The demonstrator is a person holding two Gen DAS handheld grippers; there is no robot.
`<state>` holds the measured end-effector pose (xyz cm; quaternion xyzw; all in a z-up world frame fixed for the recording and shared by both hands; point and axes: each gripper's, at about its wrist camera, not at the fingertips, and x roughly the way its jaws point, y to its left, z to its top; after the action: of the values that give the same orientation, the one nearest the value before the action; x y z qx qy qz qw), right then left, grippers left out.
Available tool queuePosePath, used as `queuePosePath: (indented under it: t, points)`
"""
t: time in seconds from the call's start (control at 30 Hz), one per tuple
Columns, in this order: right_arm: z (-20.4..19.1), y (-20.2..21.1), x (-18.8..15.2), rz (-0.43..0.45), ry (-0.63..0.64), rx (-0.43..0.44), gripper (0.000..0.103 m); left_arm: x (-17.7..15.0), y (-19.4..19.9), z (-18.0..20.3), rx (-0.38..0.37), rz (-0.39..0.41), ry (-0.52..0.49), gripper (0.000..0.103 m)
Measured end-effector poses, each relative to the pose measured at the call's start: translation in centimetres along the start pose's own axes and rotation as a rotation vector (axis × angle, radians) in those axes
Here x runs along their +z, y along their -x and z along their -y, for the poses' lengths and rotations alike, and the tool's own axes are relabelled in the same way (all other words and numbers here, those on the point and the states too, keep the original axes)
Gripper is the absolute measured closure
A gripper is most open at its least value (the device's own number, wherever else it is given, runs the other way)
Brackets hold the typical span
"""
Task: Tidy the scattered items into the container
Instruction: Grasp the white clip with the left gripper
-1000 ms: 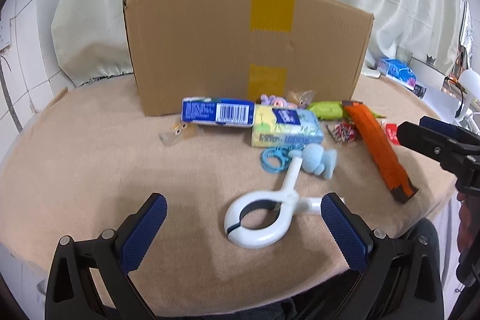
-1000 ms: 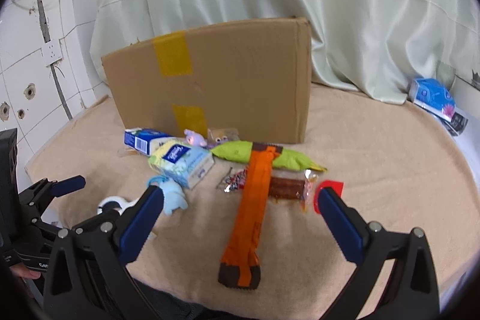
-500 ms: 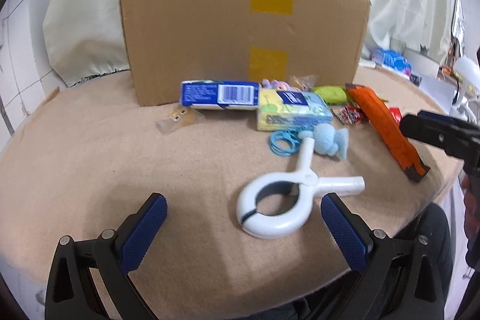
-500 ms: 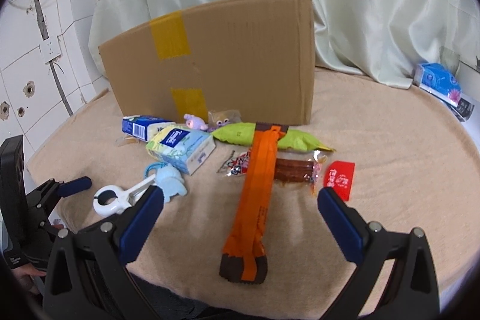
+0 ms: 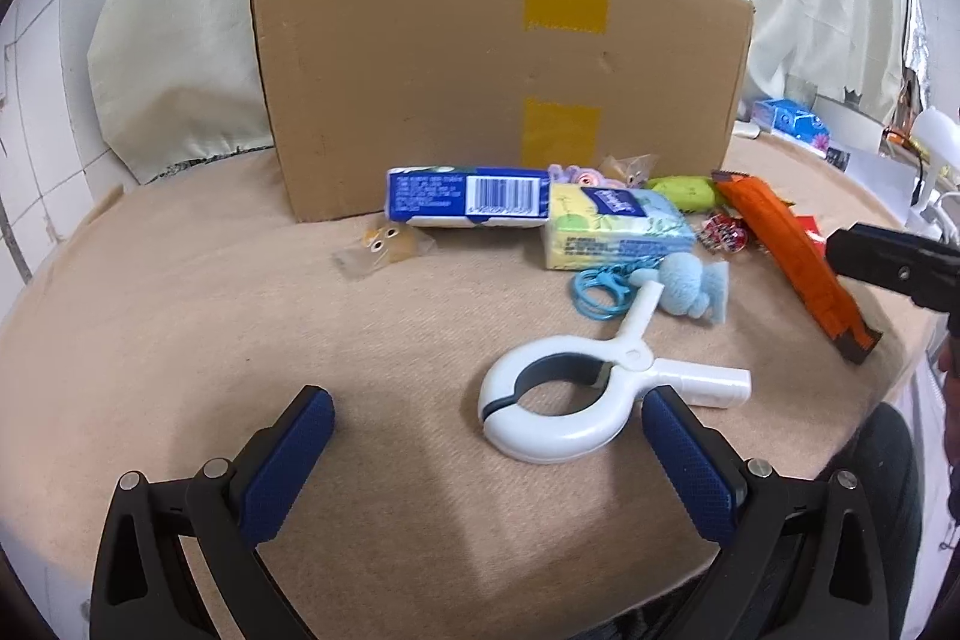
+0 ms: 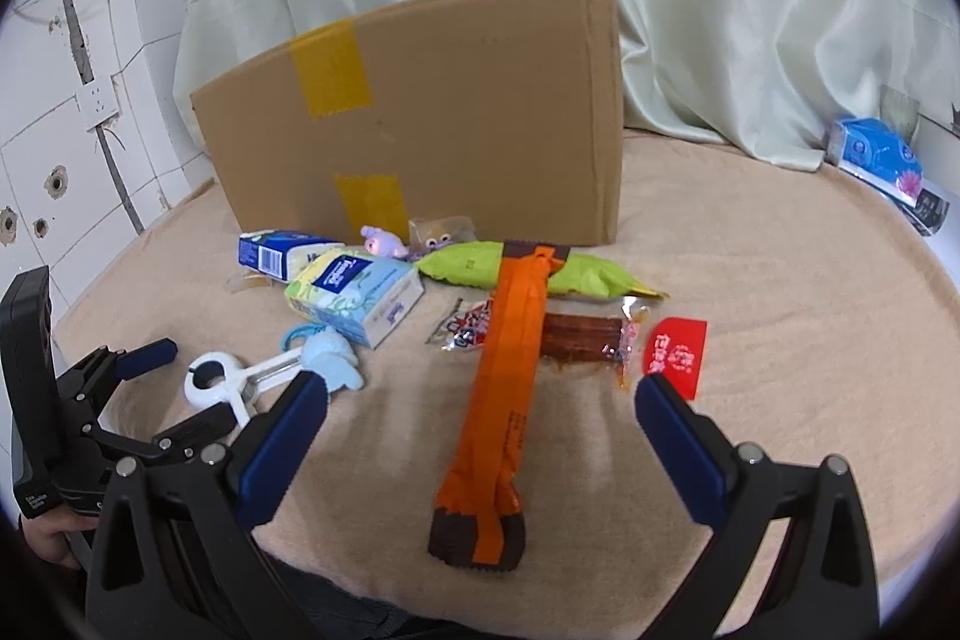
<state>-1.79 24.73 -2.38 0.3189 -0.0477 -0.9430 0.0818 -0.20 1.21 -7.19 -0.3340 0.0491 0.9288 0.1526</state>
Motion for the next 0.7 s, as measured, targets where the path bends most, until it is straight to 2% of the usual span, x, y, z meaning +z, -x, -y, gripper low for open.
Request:
queuePosePath:
  t: [0.27,0.37,0.4,0.43,0.47,0.5,0.53,0.63,0.7]
  points:
    - [-0.2,0.2,-0.1,0.000,0.008,0.013,0.000,0.4,-0.2,0.8,-0.101,0.007,-0.016,0.001]
    - [-0.1,0.3,0.0,0.002,0.008,0.011,0.000,0.3,-0.2,1.2,-0.100,0.007,-0.046,0.013]
    - [-0.1,0.3,0.0,0.003,0.007,0.012,0.000,0.3,-0.1,1.3,-0.096,0.008,-0.051,0.021]
    - [-0.1,0.3,0.0,0.003,0.006,0.013,0.000,0.3,-0.1,1.3,-0.090,0.009,-0.056,0.035]
    - [0.0,0.3,0.0,0.002,0.003,0.014,0.000,0.3,-0.1,1.2,-0.078,0.012,-0.059,0.040]
    - [0.0,0.3,0.0,0.000,0.003,0.015,0.000,0.3,0.0,1.0,-0.071,0.014,-0.059,0.051]
    - [0.0,0.2,0.0,-0.002,0.003,0.018,0.000,0.3,0.0,0.8,-0.074,0.016,-0.050,0.056]
    - [0.0,0.2,0.0,-0.002,0.002,0.021,0.000,0.2,0.3,-0.2,-0.097,0.023,-0.022,0.056]
    - [-0.1,0.1,0.0,-0.004,0.005,0.023,0.000,0.1,0.7,-0.6,-0.064,0.027,-0.023,0.056]
